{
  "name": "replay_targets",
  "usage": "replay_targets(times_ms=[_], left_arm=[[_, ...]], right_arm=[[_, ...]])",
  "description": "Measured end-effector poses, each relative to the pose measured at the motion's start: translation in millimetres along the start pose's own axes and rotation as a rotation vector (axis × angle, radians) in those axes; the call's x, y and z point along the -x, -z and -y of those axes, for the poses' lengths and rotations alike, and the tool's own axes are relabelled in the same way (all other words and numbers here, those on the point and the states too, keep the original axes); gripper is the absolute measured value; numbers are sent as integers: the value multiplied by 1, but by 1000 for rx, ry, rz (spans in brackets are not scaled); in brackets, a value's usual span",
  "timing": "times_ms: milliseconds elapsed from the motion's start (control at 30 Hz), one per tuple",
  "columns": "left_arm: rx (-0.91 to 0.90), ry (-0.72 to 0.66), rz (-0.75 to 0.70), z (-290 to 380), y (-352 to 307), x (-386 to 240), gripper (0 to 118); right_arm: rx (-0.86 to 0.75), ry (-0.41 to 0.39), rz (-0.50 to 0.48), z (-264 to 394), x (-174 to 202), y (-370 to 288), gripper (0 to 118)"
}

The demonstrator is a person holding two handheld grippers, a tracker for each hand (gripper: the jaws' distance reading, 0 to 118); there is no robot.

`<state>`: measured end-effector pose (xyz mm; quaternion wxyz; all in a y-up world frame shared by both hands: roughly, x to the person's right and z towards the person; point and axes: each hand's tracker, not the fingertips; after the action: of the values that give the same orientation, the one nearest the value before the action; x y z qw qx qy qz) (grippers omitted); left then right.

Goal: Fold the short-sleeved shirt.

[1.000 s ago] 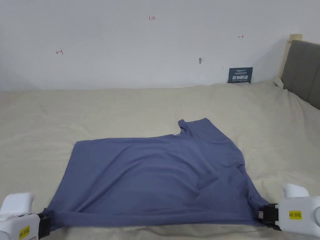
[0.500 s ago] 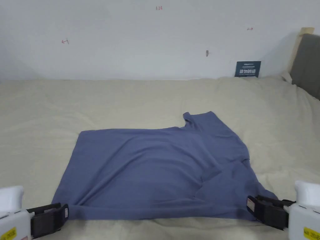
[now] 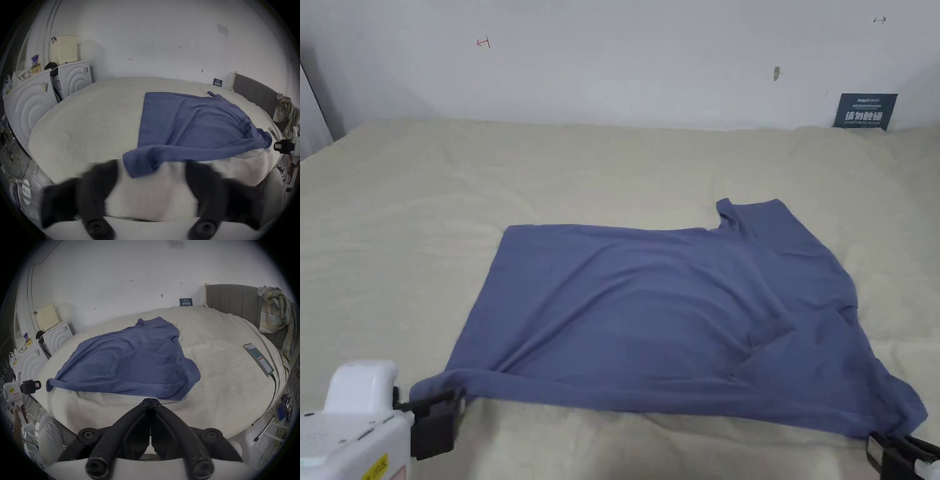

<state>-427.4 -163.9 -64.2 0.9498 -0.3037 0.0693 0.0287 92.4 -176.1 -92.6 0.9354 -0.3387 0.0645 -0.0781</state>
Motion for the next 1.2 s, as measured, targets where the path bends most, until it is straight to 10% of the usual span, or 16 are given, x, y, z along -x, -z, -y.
replay_targets(times_ms=[200,300,333,400,500,733,833,867,1200], left_arm=[[63,-100,8,-12,42,27,105],[138,-142,73,-13,60,31,89],[167,-145,76,-13,64,31,83],[160,-105,-7,-11,67,23,22],[176,-63,32,-11,62,9,8],[132,-110,3,-19,54,10,7],[135,-101,2,-22,51,7,7],[134,-97,0,-22,49,6,7],[152,-87,3,-24,47,5,7]], right_arm=[[28,1,-7,1,2,7,0],[45,-17,3,1,5,11,0],[49,-18,6,1,5,12,0],[56,-16,2,1,4,12,0],[64,-16,8,1,3,13,0],[25,-68,35,-3,-3,5,3],[18,-116,69,-9,-6,9,91],[24,-132,83,-11,-5,11,98],[-24,-91,166,-37,-31,37,92]])
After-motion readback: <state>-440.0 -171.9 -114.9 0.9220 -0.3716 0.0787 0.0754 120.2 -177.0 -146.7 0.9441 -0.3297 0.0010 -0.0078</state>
